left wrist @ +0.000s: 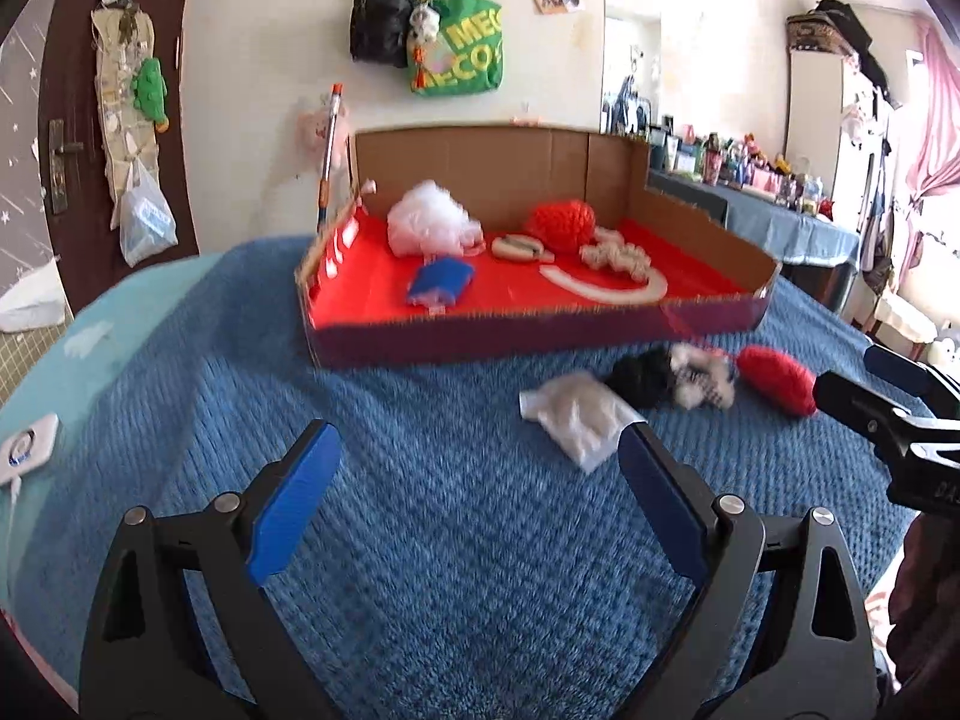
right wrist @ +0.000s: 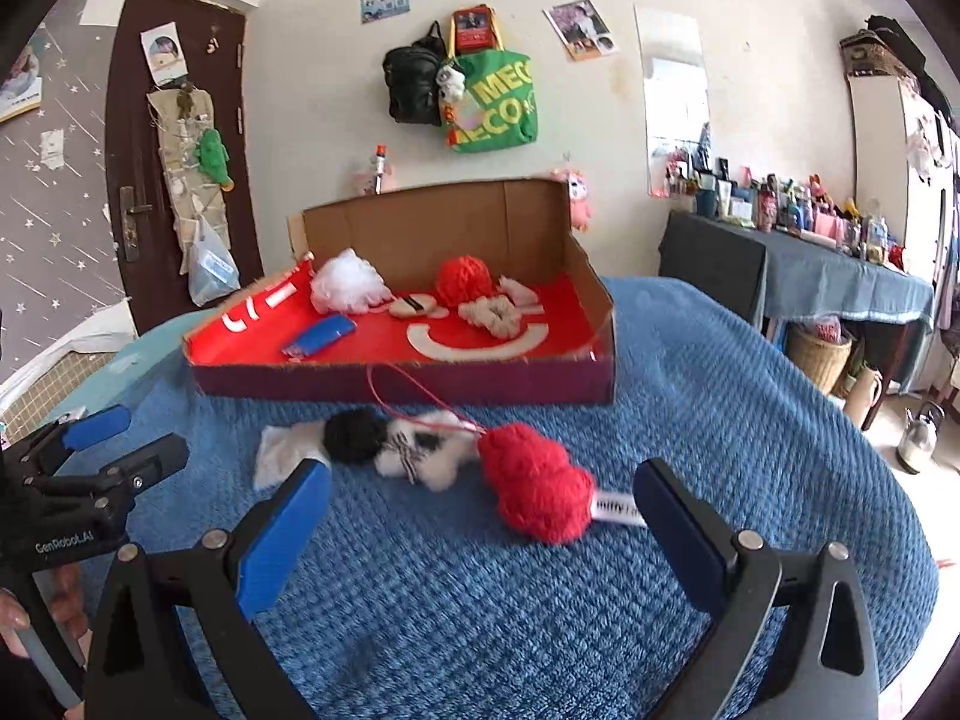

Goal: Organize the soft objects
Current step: 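Withdraw both tools from the box back over the bedspread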

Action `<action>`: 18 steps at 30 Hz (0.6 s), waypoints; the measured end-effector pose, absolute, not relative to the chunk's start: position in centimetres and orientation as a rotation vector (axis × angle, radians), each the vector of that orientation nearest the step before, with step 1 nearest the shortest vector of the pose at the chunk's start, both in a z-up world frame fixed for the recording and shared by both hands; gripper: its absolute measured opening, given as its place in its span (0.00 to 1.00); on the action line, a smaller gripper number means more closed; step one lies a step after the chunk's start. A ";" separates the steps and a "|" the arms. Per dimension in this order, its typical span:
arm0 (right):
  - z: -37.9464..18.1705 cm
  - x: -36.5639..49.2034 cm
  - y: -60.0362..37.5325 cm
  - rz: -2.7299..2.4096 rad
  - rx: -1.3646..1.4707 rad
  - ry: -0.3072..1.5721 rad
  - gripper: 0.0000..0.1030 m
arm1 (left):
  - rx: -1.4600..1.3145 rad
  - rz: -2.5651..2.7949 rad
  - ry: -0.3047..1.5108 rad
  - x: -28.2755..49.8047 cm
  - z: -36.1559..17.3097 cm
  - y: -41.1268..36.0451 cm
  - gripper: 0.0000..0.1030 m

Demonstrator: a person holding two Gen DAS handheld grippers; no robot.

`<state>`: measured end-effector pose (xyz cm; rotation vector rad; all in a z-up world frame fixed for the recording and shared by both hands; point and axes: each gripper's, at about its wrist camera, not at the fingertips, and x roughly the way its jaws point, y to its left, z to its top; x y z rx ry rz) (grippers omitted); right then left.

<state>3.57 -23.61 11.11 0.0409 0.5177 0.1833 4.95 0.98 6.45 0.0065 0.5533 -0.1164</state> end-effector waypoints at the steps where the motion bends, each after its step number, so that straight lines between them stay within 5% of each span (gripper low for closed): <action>1: 10.8 3.6 -23.7 0.183 0.047 0.522 1.00 | 0.002 -0.117 0.564 5.0 6.2 1.0 0.92; 18: 9.4 5.4 -24.5 0.164 0.046 0.619 1.00 | 0.011 -0.129 0.652 6.9 6.0 1.0 0.92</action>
